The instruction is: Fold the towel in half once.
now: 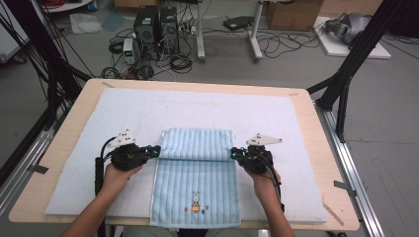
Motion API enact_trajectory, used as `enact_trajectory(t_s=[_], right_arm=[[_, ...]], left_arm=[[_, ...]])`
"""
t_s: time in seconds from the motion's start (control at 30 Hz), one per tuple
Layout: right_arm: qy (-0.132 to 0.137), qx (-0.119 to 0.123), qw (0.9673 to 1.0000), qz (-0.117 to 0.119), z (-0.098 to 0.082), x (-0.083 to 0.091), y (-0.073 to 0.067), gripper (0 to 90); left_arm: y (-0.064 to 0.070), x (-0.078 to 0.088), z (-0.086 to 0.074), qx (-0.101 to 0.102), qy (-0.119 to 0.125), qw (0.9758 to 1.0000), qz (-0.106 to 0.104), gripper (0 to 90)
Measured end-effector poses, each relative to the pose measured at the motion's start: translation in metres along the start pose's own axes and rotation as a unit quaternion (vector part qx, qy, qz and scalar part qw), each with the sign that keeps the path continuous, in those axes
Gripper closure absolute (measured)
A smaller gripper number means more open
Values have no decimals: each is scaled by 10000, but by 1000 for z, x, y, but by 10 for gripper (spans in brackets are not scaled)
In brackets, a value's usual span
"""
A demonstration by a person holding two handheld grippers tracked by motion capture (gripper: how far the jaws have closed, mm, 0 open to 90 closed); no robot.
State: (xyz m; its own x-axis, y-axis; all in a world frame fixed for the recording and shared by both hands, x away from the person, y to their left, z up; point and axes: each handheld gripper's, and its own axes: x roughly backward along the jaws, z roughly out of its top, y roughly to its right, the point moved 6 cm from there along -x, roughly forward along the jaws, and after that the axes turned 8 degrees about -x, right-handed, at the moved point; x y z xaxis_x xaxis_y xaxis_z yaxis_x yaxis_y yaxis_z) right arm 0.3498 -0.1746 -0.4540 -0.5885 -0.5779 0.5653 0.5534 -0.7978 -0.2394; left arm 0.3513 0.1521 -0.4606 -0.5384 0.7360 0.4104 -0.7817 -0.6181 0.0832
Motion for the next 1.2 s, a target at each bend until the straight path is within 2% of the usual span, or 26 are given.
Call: enact_trajectory(t_s=[0.07, 0.1, 0.17, 0.2, 0.27, 0.33, 0.4, 0.5, 0.57, 0.67, 0.87, 1.0, 1.2], right_arm=[[-17, -59, 10000, 7, -5, -2, 2, 824], [-19, -103, 9999, 28, -6, -3, 2, 798], [59, -114, 9999, -59, -5, -2, 4, 671], [127, -155, 9998, -61, -3, -1, 4, 644], [246, -140, 9994, -181, 1, 1, 7, 561], [319, -249, 9989, -221, 4, 2, 10, 489], [344, -313, 9985, -305, 5, 3, 13, 452], [371, -349, 9981, -347, 5, 3, 15, 436], [366, -324, 9982, -358, 6, 3, 16, 433], [366, -302, 9983, -353, 6, 2, 15, 431], [395, -348, 9981, -320, 6, 4, 14, 415], [392, -348, 9981, -333, 6, 4, 16, 405], [406, -366, 9980, -326, 7, 5, 17, 393]], left_arm=[[0, -2, -4, 57, -75, 10000, 32, 802], [-2, -3, -4, 119, -79, 9998, 113, 738], [-8, -2, -2, 278, -52, 9992, 291, 570], [-12, -1, -2, 335, -45, 9987, 378, 514], [-20, -1, -1, 408, -9, 9977, 537, 467], [-28, 0, 1, 436, 39, 9970, 639, 453], [-37, -1, 6, 468, 100, 9961, 736, 453], [-51, -6, 16, 603, 159, 9947, 823, 453], [-58, -12, 20, 643, 53, 9937, 919, 453], [-66, -21, 24, 774, -20, 9927, 928, 453], [-75, -39, 28, 872, -133, 9914, 965, 449], [-79, -53, 22, 941, -325, 9896, 1038, 448], [-79, -70, 16, 694, -678, 9886, 1153, 446]])
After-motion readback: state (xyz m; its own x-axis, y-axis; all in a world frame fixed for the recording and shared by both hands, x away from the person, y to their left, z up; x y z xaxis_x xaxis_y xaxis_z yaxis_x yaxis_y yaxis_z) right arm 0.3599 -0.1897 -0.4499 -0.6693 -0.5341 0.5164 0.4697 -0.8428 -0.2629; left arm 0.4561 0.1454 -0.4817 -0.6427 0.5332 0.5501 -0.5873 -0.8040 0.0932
